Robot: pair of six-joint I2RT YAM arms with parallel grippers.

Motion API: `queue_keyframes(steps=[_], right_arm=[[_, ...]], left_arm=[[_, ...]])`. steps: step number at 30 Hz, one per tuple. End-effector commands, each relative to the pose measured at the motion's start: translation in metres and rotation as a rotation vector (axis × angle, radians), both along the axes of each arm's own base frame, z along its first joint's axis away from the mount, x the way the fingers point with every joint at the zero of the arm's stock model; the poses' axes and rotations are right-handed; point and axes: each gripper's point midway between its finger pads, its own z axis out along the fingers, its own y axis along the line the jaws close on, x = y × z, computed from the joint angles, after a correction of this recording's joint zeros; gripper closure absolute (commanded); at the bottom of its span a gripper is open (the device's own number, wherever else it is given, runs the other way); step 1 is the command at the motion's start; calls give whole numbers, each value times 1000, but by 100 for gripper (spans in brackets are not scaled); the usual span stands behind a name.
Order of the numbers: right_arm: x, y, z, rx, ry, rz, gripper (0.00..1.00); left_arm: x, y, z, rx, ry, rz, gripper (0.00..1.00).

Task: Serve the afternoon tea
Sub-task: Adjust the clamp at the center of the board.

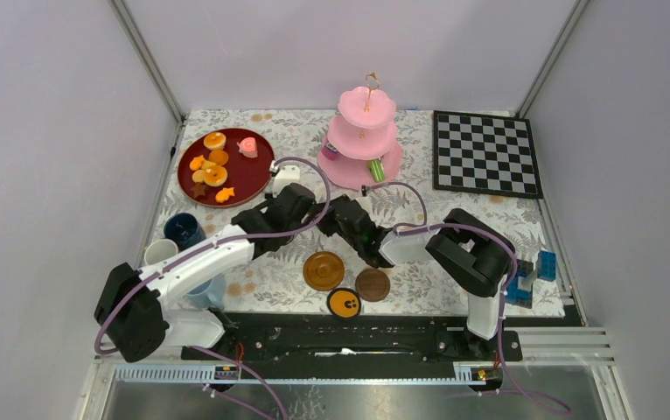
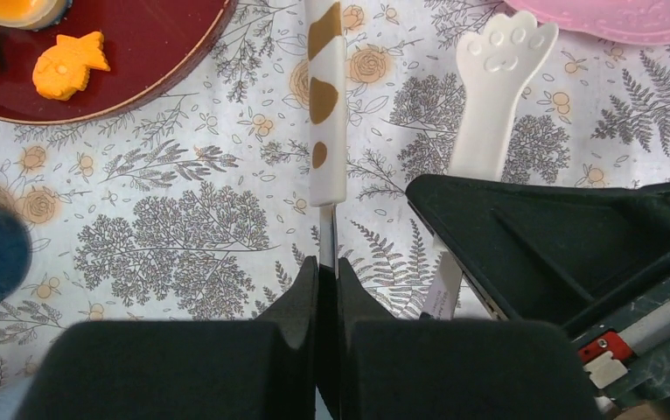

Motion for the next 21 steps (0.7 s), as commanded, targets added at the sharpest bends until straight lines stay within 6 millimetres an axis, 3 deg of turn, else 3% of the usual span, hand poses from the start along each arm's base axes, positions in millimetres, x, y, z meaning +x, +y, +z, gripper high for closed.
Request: queue_keyframes(steps=[1, 3, 5, 8, 11, 15, 19, 21], right_arm=[[21, -34, -43, -119, 6, -50, 100], [24, -25, -33, -120, -32, -26, 100], [22, -33, -35, -99, -25, -59, 100], [12, -61, -58, -108, 65, -152, 100], [9, -57, -65, -126, 105, -131, 100], [18, -28, -53, -193, 66, -49, 100], [28, -14, -50, -348, -5, 43, 100], [31, -10, -49, -414, -53, 87, 100]], left_arm=[[24, 53, 54, -38, -230, 249, 100], [26, 49, 52, -36, -220, 243, 100], [24, 65, 59, -3, -241, 336, 100], [10, 97, 84, -17, -350, 470, 100], [3, 102, 99, -101, -433, 443, 100], [14, 74, 89, -133, -403, 295, 100], [31, 25, 47, -112, -214, 91, 100], [33, 5, 28, -121, -120, 21, 86]])
